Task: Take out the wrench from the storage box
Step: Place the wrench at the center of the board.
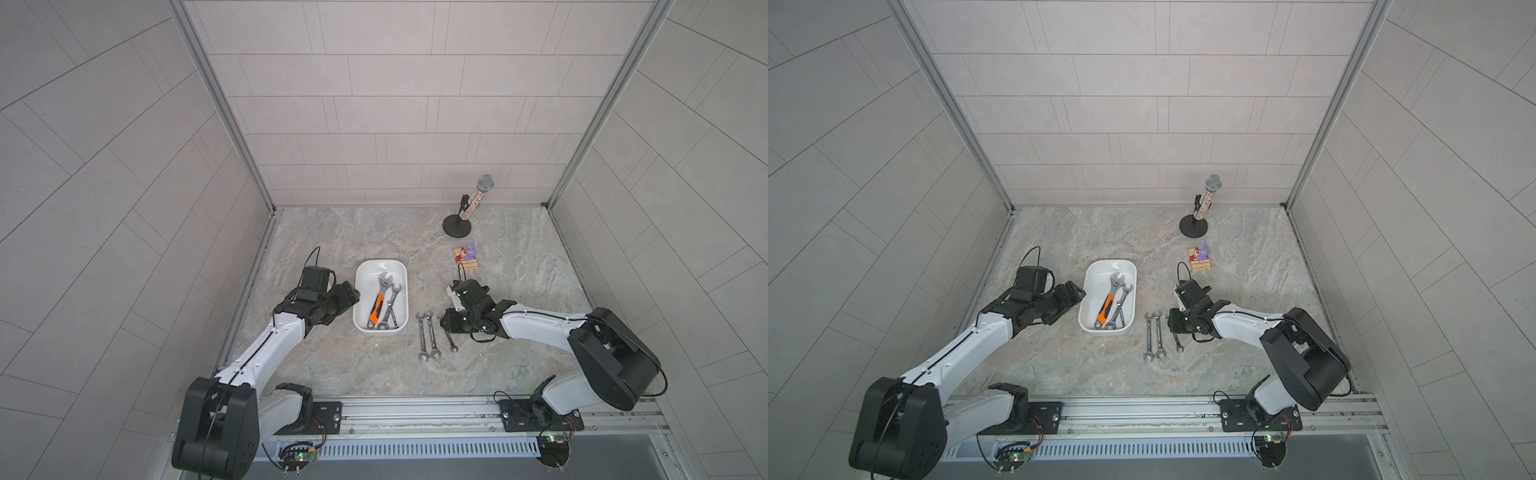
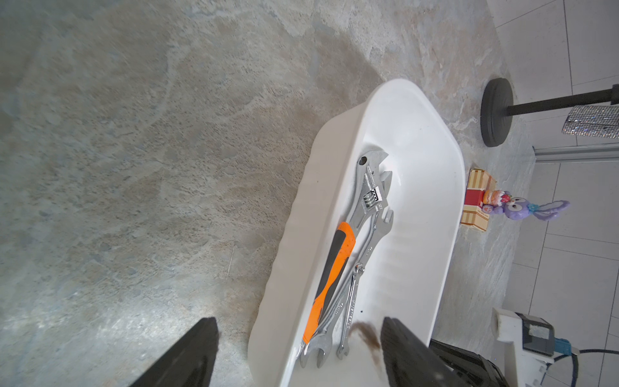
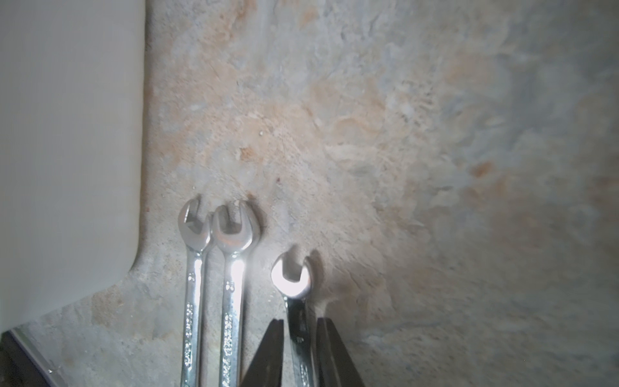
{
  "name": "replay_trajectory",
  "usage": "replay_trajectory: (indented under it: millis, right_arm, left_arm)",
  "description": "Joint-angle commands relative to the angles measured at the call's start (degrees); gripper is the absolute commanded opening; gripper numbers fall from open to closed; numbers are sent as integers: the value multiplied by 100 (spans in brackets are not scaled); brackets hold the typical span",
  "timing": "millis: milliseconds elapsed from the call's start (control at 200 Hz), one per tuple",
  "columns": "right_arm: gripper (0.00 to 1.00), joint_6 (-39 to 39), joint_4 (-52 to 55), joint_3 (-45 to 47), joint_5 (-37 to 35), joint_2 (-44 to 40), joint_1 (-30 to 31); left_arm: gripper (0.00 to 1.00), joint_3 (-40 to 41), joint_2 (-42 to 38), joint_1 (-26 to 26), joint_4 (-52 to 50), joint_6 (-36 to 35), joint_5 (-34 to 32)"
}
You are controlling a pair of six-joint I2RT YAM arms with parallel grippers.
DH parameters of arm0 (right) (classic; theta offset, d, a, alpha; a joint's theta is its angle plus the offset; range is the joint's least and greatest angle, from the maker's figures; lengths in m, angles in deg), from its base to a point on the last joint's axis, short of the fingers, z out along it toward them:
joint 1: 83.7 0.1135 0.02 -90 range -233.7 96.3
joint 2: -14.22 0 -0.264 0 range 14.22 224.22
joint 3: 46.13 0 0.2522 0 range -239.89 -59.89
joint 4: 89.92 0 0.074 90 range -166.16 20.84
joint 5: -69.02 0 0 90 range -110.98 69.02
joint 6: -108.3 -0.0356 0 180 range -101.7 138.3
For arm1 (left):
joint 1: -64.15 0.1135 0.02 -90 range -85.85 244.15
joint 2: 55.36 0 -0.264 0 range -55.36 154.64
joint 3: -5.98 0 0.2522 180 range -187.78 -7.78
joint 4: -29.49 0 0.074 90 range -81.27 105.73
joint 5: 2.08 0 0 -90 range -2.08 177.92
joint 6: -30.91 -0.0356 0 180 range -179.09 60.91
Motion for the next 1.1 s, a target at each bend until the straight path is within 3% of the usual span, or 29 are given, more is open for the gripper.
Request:
replay_trajectory:
  millis: [0, 330, 535, 1095]
  right_arm:
    - [27, -59, 518, 237, -265, 65, 10]
    - [32, 122, 1313, 551, -167, -725, 135]
    - [32, -115, 999, 1095, 200, -1117, 202]
    - [30, -259, 655, 1043, 301, -979, 591]
  left_arm:
    - [84, 53, -23, 0, 62, -4, 2]
    - [84, 79, -46, 14, 62, -8, 11]
    - [84, 78, -40, 13, 97, 10, 15]
    - [83, 70, 49, 15, 10, -26, 9]
